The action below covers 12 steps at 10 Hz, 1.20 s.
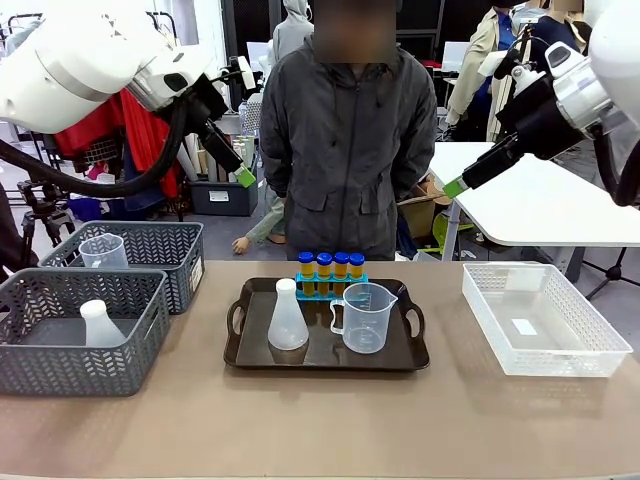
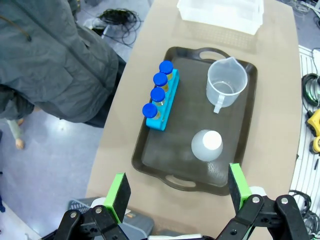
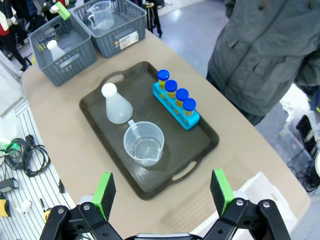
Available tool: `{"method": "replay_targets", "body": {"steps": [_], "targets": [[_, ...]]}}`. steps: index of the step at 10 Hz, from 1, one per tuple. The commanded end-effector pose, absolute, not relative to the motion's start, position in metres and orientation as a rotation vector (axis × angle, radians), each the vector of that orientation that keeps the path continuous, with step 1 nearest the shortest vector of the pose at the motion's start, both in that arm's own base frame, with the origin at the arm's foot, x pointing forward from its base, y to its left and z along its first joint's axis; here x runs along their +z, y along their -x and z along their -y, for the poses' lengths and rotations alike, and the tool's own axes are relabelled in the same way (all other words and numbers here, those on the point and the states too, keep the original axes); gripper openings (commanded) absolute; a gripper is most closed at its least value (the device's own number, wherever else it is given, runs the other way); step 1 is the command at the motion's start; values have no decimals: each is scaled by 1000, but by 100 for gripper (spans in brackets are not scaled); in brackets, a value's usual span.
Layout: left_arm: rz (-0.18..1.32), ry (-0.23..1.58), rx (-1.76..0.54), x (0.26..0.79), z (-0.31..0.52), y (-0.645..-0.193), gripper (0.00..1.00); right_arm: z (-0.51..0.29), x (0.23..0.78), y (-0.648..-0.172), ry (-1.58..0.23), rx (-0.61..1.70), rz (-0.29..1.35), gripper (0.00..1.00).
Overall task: Prepare the laboratory tools.
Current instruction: Pick up one Small flask and place it on the Handle tray.
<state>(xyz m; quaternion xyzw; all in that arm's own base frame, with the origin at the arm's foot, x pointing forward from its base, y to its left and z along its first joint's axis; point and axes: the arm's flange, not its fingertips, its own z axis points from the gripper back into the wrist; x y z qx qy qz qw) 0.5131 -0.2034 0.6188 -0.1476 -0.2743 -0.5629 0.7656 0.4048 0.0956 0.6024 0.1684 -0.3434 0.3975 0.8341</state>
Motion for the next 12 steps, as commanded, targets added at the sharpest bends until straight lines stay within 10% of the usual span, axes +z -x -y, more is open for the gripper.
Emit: {"method": "replay_targets", "body": {"steps": [1,12], "targets": [[594,323,-1220,620,201,-512,100,-95,603,-406,-388,840,739,100],[594,323,-1220,620,201,-512,100,-95,603,-406,-388,840,739,100]]}}
